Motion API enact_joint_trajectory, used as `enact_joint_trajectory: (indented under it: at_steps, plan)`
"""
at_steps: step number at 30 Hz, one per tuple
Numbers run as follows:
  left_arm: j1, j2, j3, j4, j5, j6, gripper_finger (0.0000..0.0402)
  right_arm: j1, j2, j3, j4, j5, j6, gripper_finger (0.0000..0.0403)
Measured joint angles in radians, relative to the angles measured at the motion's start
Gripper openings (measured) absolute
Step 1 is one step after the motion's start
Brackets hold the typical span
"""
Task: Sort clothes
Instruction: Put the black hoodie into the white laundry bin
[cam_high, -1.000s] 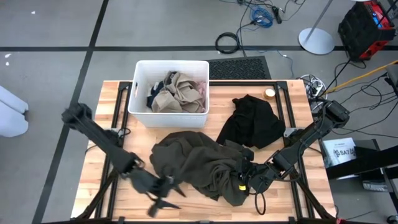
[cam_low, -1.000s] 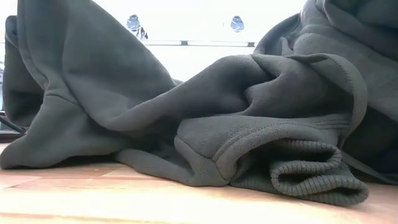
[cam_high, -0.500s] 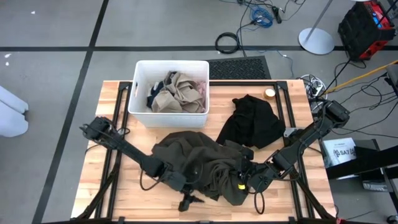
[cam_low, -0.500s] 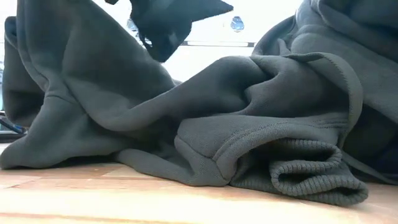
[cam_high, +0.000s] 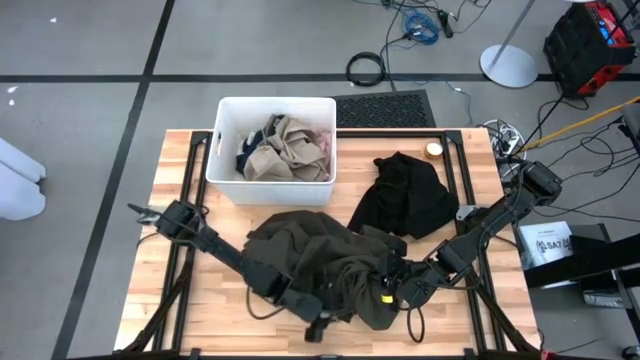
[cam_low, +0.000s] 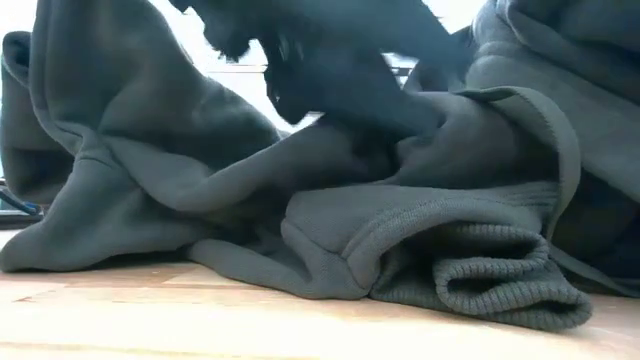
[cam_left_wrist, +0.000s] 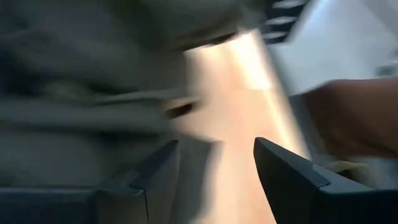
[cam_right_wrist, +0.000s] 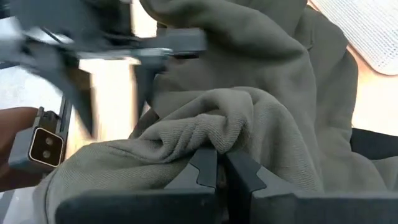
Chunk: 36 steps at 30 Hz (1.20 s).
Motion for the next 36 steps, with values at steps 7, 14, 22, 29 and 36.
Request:
enact_joint_trajectory:
  at_steps: [7,14,22,29,36]
  plan:
    - [-0.005,0.047,0.055,-0.148,-0.1,-0.048,0.0214,-0.004,0.0,0.0,0.0,-0.001,-0.033,0.0]
    - [-0.018,0.051,0.056,-0.185,-0.132,-0.07,0.0214,-0.009,0.0,0.0,-0.001,-0.001,-0.049,0.0]
    - [-0.048,0.08,0.055,-0.272,-0.15,-0.1,0.0214,-0.01,0.0,0.0,-0.004,0.003,-0.042,0.0]
    - [-0.017,0.08,0.055,-0.321,-0.168,-0.132,0.0212,-0.036,0.0,0.0,-0.01,0.008,-0.015,0.0]
    - [-0.018,0.08,0.055,-0.321,-0.188,-0.156,0.0131,-0.048,0.0,0.0,-0.011,0.026,0.002,0.0]
